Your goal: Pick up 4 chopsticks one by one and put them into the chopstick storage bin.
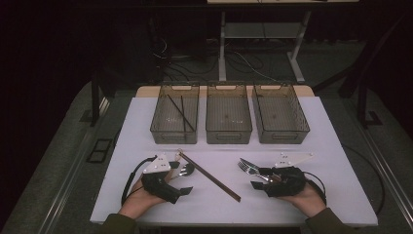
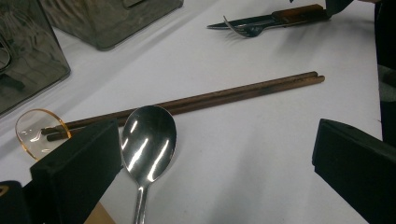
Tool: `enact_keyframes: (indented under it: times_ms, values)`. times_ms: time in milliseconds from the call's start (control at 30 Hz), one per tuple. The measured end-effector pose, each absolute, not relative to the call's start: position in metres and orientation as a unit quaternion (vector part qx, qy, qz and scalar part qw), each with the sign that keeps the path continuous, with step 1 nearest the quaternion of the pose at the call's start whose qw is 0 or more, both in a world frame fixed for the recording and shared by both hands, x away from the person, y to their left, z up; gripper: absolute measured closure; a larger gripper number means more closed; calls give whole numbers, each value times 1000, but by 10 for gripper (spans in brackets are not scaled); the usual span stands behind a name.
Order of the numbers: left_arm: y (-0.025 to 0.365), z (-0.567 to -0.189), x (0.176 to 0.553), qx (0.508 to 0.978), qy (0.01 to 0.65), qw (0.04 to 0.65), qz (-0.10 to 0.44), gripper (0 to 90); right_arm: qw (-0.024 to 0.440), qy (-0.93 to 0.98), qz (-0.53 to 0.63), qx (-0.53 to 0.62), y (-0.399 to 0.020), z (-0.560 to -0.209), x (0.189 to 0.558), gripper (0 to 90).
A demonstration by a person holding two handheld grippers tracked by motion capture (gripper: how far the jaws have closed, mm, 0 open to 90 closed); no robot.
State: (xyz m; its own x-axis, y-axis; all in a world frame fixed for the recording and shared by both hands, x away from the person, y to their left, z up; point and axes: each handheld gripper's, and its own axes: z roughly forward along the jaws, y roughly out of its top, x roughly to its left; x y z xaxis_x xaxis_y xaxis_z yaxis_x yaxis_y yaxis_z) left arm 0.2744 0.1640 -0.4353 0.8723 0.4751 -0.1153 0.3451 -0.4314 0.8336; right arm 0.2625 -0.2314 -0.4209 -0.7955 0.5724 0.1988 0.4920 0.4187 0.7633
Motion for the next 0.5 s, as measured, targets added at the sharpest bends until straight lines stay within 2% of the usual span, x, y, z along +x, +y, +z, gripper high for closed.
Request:
enact_keyframes:
  times_ms: [200,500]
  values:
    - [164,-435,275,844,241,474,68,6,39,845,435,308,-221,-422,261,442]
    - [163,-436,274,847,241,469,69,8,27,856,424,296,-204,-428,258,582]
